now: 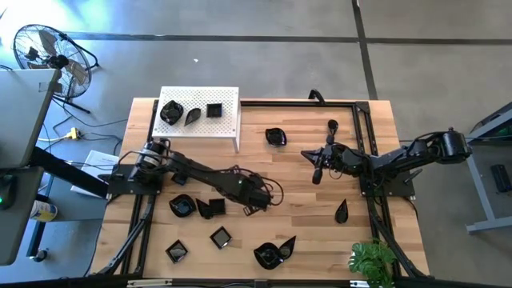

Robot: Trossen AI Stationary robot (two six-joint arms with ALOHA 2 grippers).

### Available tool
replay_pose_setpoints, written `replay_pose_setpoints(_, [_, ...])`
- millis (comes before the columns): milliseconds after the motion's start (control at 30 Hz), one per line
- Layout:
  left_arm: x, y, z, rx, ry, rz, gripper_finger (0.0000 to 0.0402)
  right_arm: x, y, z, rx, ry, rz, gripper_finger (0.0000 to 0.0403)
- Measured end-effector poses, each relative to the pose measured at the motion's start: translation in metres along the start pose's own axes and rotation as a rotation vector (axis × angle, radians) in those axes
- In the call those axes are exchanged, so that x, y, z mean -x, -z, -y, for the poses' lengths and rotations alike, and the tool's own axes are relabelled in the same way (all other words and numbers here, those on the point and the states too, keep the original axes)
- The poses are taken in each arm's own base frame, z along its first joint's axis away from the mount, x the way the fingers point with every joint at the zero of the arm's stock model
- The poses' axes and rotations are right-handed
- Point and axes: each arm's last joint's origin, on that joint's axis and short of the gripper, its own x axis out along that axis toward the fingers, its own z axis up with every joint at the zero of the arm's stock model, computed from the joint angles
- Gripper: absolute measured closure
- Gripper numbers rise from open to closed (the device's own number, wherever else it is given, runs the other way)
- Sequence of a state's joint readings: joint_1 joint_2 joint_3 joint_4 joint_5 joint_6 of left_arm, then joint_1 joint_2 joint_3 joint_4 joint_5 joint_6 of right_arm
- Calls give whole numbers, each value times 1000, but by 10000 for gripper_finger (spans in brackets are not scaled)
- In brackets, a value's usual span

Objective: Pick & Place Mini shaped plates
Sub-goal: Stack the black square plate on the top of the black square plate on the shelf

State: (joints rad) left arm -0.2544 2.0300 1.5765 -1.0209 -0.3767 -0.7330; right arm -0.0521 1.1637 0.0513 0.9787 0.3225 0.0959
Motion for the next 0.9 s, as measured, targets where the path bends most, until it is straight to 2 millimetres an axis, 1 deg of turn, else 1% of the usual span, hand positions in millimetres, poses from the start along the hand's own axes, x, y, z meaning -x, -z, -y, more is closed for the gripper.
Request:
replay_pose_setpoints(133, [2, 0, -1, -17, -5, -5, 400, 0, 0, 0, 0, -7, -1, 402])
replay_pose_setpoints(267, [2, 5, -7, -49, -71, -53, 395, 0, 0, -1, -1, -17, 1, 401])
replay_pose_setpoints(533, [1, 3, -9, -73, -89, -37, 334, 0, 0, -1, -1, -24, 1, 401])
replay_pose_setpoints(600, [-3, 5, -8, -88, -89, -22, 323, 0, 0, -1, -1, -26, 0, 402])
replay_pose_setpoints(667, [-13, 9, -7, -97, -77, -15, 316, 0, 0, -1, 1, -32, -1, 402])
replay_pose_setpoints(800, [-29, 19, -6, -93, -49, -11, 312, 0, 0, -1, 2, -50, -3, 401])
replay_pose_setpoints(900, [-27, 27, -10, -78, -31, 7, 312, 0, 0, -1, 2, -49, -7, 402])
